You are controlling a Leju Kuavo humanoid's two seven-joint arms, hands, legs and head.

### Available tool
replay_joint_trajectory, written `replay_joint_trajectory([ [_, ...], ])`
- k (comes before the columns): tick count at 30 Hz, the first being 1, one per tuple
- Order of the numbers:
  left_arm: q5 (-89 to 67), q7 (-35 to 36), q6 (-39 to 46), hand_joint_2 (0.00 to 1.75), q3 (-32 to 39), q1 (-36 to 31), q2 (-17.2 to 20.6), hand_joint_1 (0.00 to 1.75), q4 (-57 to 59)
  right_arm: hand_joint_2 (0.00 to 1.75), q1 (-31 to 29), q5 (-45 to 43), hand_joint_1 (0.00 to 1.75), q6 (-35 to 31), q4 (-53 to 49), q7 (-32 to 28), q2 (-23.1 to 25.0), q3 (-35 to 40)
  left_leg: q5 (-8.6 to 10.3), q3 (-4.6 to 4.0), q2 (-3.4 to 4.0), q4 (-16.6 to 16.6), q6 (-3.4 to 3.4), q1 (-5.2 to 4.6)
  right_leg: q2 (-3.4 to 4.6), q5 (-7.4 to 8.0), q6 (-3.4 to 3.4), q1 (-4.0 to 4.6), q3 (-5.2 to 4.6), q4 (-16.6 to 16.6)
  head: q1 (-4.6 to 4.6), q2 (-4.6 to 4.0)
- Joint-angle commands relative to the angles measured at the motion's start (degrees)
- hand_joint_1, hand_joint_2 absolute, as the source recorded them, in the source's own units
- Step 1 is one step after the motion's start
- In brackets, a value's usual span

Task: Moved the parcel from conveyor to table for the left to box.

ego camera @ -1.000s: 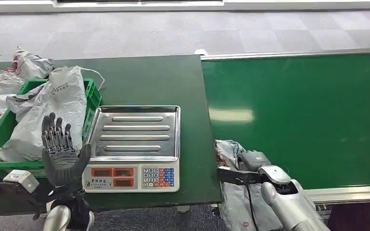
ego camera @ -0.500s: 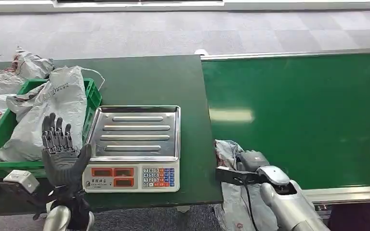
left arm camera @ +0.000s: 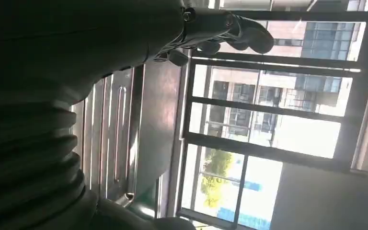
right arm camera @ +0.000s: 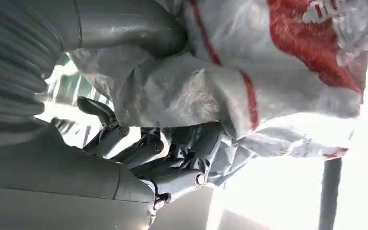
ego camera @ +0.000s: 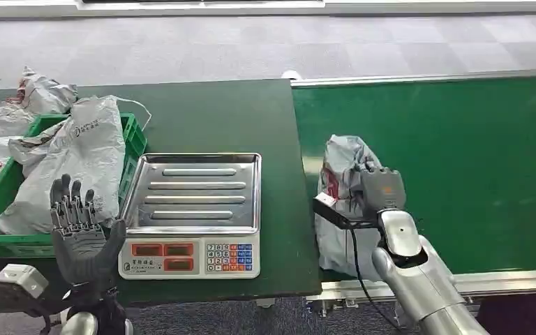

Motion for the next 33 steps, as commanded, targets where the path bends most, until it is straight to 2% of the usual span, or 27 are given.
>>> replay_joint_trajectory([
  [1, -0.3, 0.2, -0.7, 1.75, 0.8, -3.7, -0.3, 0.0, 3.4, 1.75, -3.1, 7.7, 1.75, -2.9, -18.1, 0.3, 7.0, -14.7, 0.0, -0.07, 0.01, 0.0, -0.15, -0.04, -0.06, -0.02, 0.03, -0.05, -0.11, 0.1, 0.0, 0.0],
  [7, -0.4, 0.7, -0.5, 1.75, 0.6, -4.1, -0.5, 0.0, 3.3, 1.75, -3.4, 11.3, 1.75, -10.3, -17.5, 2.9, 8.9, -17.6, 0.03, -0.03, 0.03, 0.0, -0.1, -0.04, -0.05, 0.03, 0.05, -0.04, -0.02, 0.0, 0.02, 0.0],
  [10, -0.5, 1.0, -0.6, 1.75, -0.3, -4.9, -0.5, 0.0, 4.7, 1.75, -3.2, 11.6, 1.75, -16.0, -18.3, 7.4, 8.4, -19.4, 0.03, 0.01, -0.07, 0.0, -0.08, -0.03, -0.16, 0.0, 0.04, -0.02, 0.04, 0.0, 0.02, 0.0],
  [11, -0.5, 1.1, -0.6, 1.75, -0.6, -5.4, -0.4, 0.0, 5.4, 1.75, -4.0, 10.3, 1.75, -15.9, -17.0, 6.2, 9.2, -20.4, 0.05, 0.03, -0.1, -0.1, -0.12, -0.04, -0.2, 0.01, 0.05, -0.03, 0.07, -0.1, 0.02, 0.0],
  [12, -0.5, 1.3, -0.4, 1.75, -0.9, -5.7, -0.3, 0.0, 6.0, 1.75, -5.6, 8.5, 1.75, -14.0, -14.6, 4.1, 10.3, -20.8, 0.04, 0.01, -0.09, 0.0, -0.1, -0.03, -0.17, 0.0, 0.04, -0.02, 0.03, 0.0, 0.02, 0.0],
  [13, -0.5, 1.2, -0.4, 1.75, -1.2, -5.8, -0.2, 0.0, 6.7, 1.75, -8.5, -1.3, 1.75, -7.0, -10.4, -5.5, 12.0, -18.3, 0.06, 0.05, -0.07, -0.1, -0.15, -0.04, -0.17, 0.02, 0.05, -0.03, 0.06, -0.1, 0.02, 0.0],
  [14, -0.6, 1.1, -0.6, 1.75, -1.4, -6.2, 0.0, 0.0, 7.9, 1.75, -11.9, -8.5, 1.75, -3.1, -4.7, -10.7, 14.1, -16.1, 0.03, 0.04, 0.08, 0.0, -0.1, -0.06, 0.02, 0.04, 0.04, -0.04, 0.0, 0.0, 0.02, 0.0],
  [16, -0.7, 0.5, -0.6, 1.75, -1.5, -6.4, 0.0, 0.0, 8.7, 1.75, -14.1, -8.5, 1.75, -5.8, -0.4, -8.9, 15.2, -13.8, -0.03, 0.06, 0.39, -0.1, -0.08, -0.06, 0.33, 0.07, 0.02, -0.07, 0.06, 0.0, 0.04, 0.0],
  [17, -0.7, 0.5, -0.6, 1.75, -1.5, -6.4, 0.0, 0.0, 8.7, 1.75, -14.1, -8.5, 1.75, -5.8, -0.4, -8.9, 15.2, -13.8, -0.03, -0.17, 0.69, -0.1, -0.15, -0.06, 0.58, 0.14, 0.02, -0.11, 0.12, 0.0, 0.02, 0.0],
  [19, -0.7, 0.6, -0.6, 1.75, -1.4, -6.4, 0.1, 0.0, 8.5, 1.75, -13.9, -11.9, 1.75, -3.7, -0.7, -10.9, 14.4, -12.8, -0.02, -0.33, 0.66, -0.1, -0.14, -0.03, 0.58, 0.1, -0.01, -0.11, -0.02, 0.0, 0.0, 0.0],
  [20, -0.7, 0.6, -1.3, 1.75, -1.9, -7.3, 0.2, 0.0, 9.6, 1.75, -15.4, -13.4, 1.75, 0.6, 0.9, -16.8, 13.7, -9.2, 0.03, -0.33, 0.58, -0.2, -0.19, -0.02, 0.48, 0.13, -0.01, -0.1, -0.04, 0.0, 0.0, 0.0],
  [21, -0.6, 0.7, -1.7, 1.75, -2.2, -8.8, 0.2, 0.0, 11.4, 1.75, -17.0, -13.7, 1.75, 2.6, 3.2, -19.7, 14.6, -6.8, 0.05, 0.02, 0.44, -0.1, -0.17, -0.02, 0.37, 0.11, -0.02, -0.08, -0.13, 0.0, 0.02, 0.0],
  [22, -0.4, 1.1, -2.7, 1.75, -3.3, -11.8, 0.4, 0.0, 14.8, 1.75, -19.6, -21.6, 1.75, 10.8, 7.0, -30.1, 17.6, -4.2, 0.09, 0.17, 0.4, -0.2, -0.21, 0.0, 0.33, 0.12, -0.05, -0.05, 0.01, -0.1, 0.0, 0.0],
  [23, -0.3, 1.1, -2.5, 1.75, -3.6, -14.1, 0.2, 0.0, 17.5, 1.75, -21.4, -23.0, 1.75, 12.8, 9.2, -32.2, 19.8, -1.5, 0.11, 0.14, 0.34, -0.1, -0.26, -0.04, 0.3, 0.12, -0.06, -0.07, -0.03, 0.0, 0.0, 0.0],
  [24, -0.1, 1.1, -2.1, 1.75, -3.8, -16.1, 0.1, 0.0, 19.9, 1.75, -23.4, -23.6, 1.75, 13.5, 11.2, -33.5, 21.9, 1.7, 0.11, 0.1, 0.31, -0.1, -0.25, -0.04, 0.3, 0.12, -0.08, -0.09, -0.05, 0.1, 0.07, 0.0],
  [25, 0.2, 1.0, -1.5, 1.75, -3.8, -17.0, 0.0, 0.0, 21.1, 1.75, -24.6, -25.3, 1.75, 14.5, 12.2, -34.9, 24.0, 3.9, 0.14, 0.1, 0.58, -0.1, -0.33, -0.05, 0.54, 0.2, -0.09, -0.12, -0.13, 0.2, 0.0, 0.0],
  [27, 0.6, 1.0, -1.0, 1.75, -3.9, -17.3, 0.0, 0.0, 22.4, 1.75, -25.0, -28.1, 1.75, 16.9, 11.2, -36.5, 26.8, 8.5, 0.13, -0.03, 0.73, -0.1, -0.34, -0.05, 0.68, 0.24, -0.21, -0.13, -0.27, 0.3, 0.02, 0.0],
  [28, 1.1, 1.0, -0.6, 1.75, -3.7, -16.8, 0.3, 0.0, 22.5, 1.75, -24.1, -30.7, 1.75, 18.5, 8.6, -36.8, 27.0, 11.0, 0.16, -0.03, 0.82, -0.1, -0.42, -0.01, 0.76, 0.28, -0.23, -0.09, -0.32, 0.2, 0.0, 0.0],
  [31, 1.6, 1.0, -0.3, 1.75, -3.0, -15.5, 0.6, 0.0, 22.6, 1.75, -21.1, -35.2, 1.75, 19.5, 3.1, -36.0, 25.1, 15.7, 0.22, 0.13, 0.43, -0.2, -0.46, 0.06, 0.39, 0.17, -0.22, 0.01, -0.15, 0.1, 0.0, 0.0],
  [33, 1.8, 0.8, -0.3, 1.75, -2.2, -14.8, 0.4, 0.0, 22.1, 1.75, -20.4, -35.9, 1.75, 19.2, 2.5, -35.5, 24.3, 16.9, 0.26, 0.18, 0.3, -0.3, -0.52, 0.14, 0.29, 0.16, -0.19, 0.08, -0.05, 0.0, 0.0, 0.0],
])
